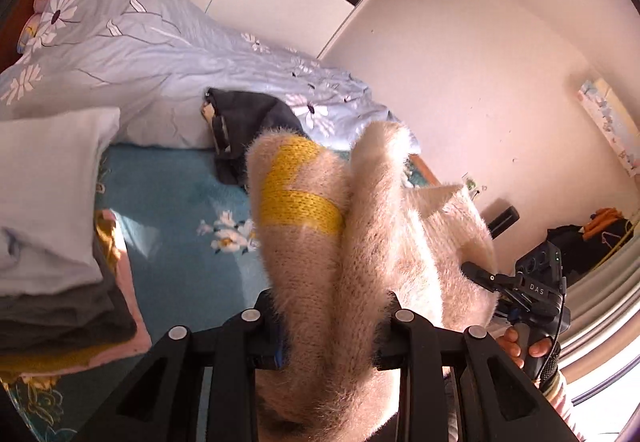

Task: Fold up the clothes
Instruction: 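Lift the folded sweater off the blanket with both tools gripping its edge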

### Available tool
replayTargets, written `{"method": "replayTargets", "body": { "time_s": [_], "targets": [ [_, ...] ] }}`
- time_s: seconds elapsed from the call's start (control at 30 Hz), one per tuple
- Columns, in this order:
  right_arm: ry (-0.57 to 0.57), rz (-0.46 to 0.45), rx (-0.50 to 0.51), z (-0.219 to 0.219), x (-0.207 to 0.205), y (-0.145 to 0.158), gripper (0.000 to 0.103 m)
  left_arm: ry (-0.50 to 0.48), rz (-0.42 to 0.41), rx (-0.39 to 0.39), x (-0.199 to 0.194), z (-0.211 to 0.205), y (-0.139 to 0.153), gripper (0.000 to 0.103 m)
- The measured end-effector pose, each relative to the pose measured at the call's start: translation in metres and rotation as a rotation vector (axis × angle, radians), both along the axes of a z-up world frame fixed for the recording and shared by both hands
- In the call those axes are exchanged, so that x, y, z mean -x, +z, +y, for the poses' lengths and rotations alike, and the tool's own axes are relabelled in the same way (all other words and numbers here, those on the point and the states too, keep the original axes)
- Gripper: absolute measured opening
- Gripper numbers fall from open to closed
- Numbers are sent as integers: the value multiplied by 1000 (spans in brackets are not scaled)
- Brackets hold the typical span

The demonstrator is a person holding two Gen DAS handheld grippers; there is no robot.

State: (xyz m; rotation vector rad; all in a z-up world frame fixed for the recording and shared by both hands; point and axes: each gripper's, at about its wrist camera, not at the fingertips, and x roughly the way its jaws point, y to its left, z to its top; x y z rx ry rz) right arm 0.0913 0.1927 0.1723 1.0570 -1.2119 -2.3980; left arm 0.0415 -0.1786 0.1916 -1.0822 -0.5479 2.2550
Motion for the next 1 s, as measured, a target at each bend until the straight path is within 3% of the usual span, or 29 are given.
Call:
{"method": "replayTargets", "body": {
  "time_s": [0.13,0.3,0.5,0.67,0.77,0.9,1.0],
  "targets": [
    [63,35,-6,-34,38,40,31,44,49,-59,14,-50,33,30],
    [173,54,-19,-104,99,74,31,127,92,-63,24,-126,65,31],
    [325,20,-14,-209,177,75,31,281,100,-52,21,-236,76,30],
    [410,-29,-27,-280,219,49,31,400,58,-46,14,-304,51,31],
    [422,-60,-52,-304,235,27,31,455,26,-79,21,-333,18,31],
    [391,-117,-95,-309,243,-11,31,522,-101,-121,27,-359,-46,31],
    [353,-183,-68,-297,247,-37,32,538,-169,-175,32,-365,-82,32]
  ]
}}
